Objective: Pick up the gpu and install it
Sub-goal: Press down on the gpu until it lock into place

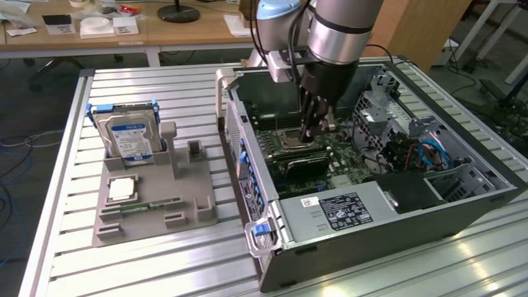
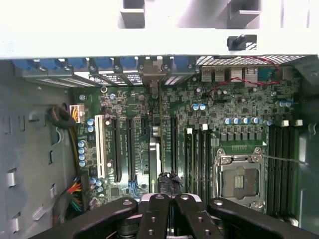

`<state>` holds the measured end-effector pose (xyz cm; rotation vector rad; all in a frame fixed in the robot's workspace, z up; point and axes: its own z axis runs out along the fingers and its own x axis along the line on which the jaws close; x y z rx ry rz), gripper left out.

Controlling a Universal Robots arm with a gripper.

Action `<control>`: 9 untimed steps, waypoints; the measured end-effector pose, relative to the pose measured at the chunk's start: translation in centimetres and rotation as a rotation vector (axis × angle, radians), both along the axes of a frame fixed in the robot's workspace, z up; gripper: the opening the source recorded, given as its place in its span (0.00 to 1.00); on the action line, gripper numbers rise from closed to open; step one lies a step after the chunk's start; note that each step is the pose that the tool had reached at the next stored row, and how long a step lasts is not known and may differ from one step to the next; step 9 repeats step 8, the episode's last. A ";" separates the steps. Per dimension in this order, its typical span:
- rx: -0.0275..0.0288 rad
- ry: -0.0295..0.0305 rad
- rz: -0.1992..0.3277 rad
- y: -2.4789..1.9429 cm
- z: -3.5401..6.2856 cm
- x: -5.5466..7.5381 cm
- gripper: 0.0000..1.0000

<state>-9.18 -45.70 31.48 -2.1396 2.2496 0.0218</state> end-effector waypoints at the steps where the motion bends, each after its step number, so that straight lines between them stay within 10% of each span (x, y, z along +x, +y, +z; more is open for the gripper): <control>1: 0.0000 0.0000 0.000 0.00 0.14 0.0 0.11; 9: 0.0000 0.0000 0.000 0.00 0.21 0.0 0.11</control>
